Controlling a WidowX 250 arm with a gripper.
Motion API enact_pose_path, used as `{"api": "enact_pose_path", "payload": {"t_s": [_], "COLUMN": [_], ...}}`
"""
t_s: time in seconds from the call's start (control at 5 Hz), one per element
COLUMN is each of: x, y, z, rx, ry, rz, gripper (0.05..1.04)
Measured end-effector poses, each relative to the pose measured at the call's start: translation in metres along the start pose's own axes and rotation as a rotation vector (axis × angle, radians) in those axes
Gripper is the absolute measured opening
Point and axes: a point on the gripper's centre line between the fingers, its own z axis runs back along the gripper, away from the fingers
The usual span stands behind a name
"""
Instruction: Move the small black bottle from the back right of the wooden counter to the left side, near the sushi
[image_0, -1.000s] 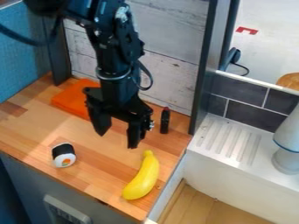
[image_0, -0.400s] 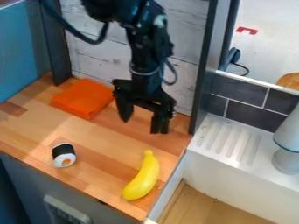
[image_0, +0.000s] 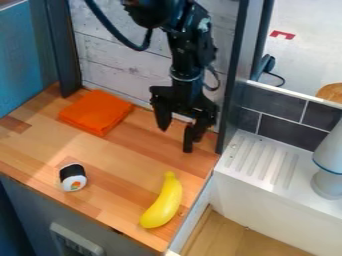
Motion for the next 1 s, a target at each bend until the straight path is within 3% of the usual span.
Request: {"api": "enact_pose_path", "payload": {"t_s": [1.0], "x": [0.037], "y": [0.011], "z": [-0.022], "rx": [-0.069], "ry": [0.01], "rz": [0.062], "gripper": [1.003]}}
